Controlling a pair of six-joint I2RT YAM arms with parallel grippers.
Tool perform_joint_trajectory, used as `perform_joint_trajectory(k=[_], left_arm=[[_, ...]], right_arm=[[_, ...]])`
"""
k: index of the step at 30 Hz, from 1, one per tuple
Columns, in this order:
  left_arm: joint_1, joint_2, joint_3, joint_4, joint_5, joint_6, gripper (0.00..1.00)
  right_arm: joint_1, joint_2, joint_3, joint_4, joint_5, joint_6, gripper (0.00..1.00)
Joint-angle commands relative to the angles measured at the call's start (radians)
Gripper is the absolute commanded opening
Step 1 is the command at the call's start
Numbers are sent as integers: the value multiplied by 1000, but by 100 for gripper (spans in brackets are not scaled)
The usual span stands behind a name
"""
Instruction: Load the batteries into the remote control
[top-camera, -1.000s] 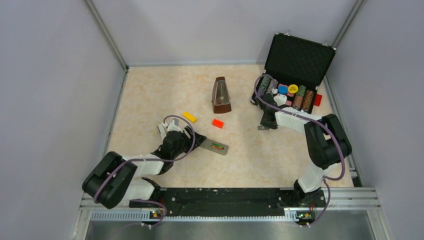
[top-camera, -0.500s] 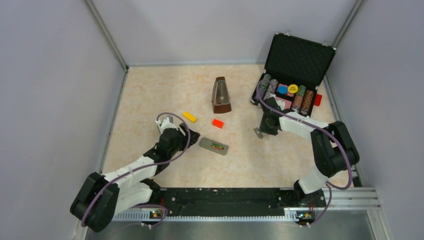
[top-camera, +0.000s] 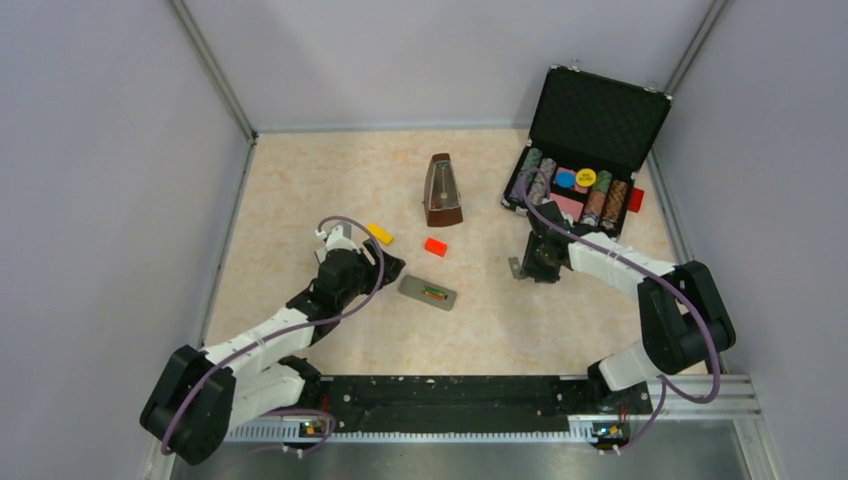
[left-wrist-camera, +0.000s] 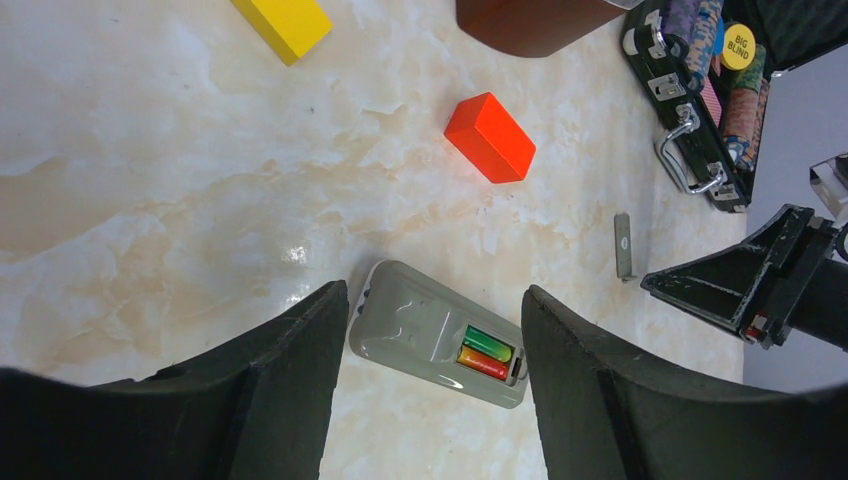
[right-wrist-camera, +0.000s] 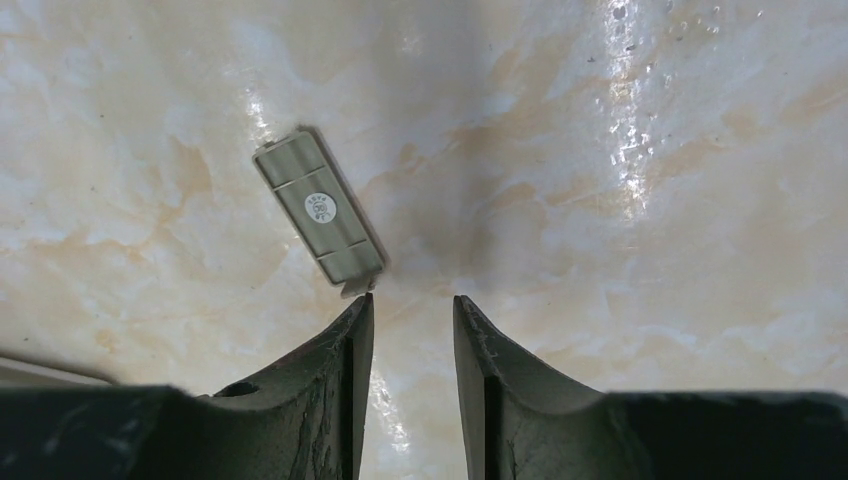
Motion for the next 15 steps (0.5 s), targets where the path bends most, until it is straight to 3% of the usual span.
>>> perform_joint_trajectory(k=[1,12,15], left_arm=[[1,18,50,50,30,28,68],[1,16,63,42,29,42,68],[1,8,63,34,24,46,68]], right_arm=[[-8,-57,6,-10,-39,28,35],[-7,-70,-90,111,-86,208,30],[-7,-54,-77,130,-97,190,29]])
